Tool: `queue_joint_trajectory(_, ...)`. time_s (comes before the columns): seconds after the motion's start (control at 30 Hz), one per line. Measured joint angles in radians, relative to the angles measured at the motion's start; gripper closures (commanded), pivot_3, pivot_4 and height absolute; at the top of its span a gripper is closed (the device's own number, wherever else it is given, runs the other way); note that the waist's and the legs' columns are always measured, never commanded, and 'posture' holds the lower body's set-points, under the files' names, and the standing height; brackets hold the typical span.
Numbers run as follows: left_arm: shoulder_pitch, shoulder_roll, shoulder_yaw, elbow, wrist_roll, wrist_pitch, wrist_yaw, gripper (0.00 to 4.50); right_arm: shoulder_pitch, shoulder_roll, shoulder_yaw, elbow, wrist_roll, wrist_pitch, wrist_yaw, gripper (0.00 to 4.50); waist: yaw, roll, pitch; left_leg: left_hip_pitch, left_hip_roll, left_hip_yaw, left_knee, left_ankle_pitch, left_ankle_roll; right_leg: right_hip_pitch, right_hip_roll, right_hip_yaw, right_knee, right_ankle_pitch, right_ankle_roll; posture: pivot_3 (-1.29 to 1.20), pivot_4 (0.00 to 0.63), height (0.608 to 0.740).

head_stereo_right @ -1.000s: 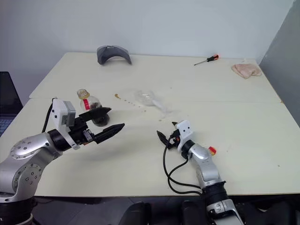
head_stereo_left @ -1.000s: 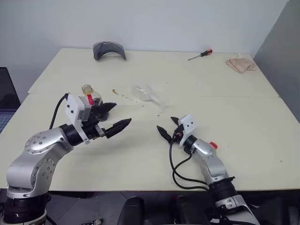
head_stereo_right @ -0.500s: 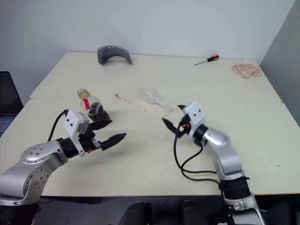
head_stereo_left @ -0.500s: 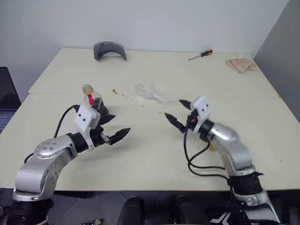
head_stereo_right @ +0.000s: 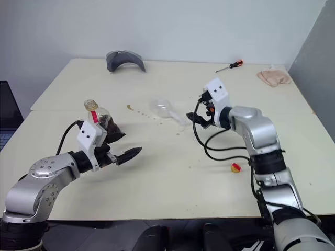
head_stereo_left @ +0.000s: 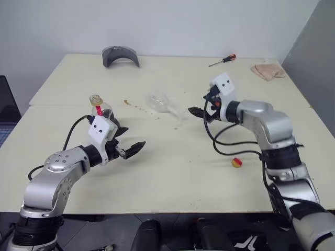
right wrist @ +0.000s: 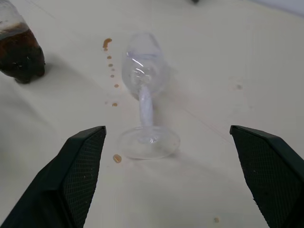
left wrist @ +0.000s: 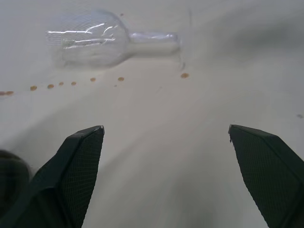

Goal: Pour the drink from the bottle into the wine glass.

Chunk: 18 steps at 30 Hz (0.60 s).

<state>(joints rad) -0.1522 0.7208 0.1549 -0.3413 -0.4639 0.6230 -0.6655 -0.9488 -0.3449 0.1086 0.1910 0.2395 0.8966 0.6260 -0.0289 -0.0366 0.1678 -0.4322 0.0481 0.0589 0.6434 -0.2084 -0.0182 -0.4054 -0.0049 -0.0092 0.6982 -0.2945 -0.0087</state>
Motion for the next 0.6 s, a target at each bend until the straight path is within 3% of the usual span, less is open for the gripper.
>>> queue_joint_trajectory(0.23, 0.03, -0.001, -0.01, -0.002, 0.018, -0.018, -0.003, 0.0, -0.17, 0.076, 0.033, 0.275, -0.04, 0.004, -0.018, 0.05, 0.0, 0.0, 0.0, 0.0, 0.0, 0.0, 0.0, 0.0, 0.0, 0.0, -0.001, 0.0, 0.0, 0.0, 0.0, 0.0, 0.15, 0.74)
queue_joint_trajectory(0.6, 0.029, -0.002, -0.015, -0.005, 0.023, -0.019, -0.004, 0.0, -0.38, 0.238, 0.089, 0.832, -0.187, -0.31, -0.019, 0.05, -0.001, 0.001, 0.001, 0.0, 0.0, 0.0, -0.001, 0.0, 0.0, -0.001, -0.001, 0.0, 0.0, 0.0, 0.0, 0.0, 0.15, 0.74)
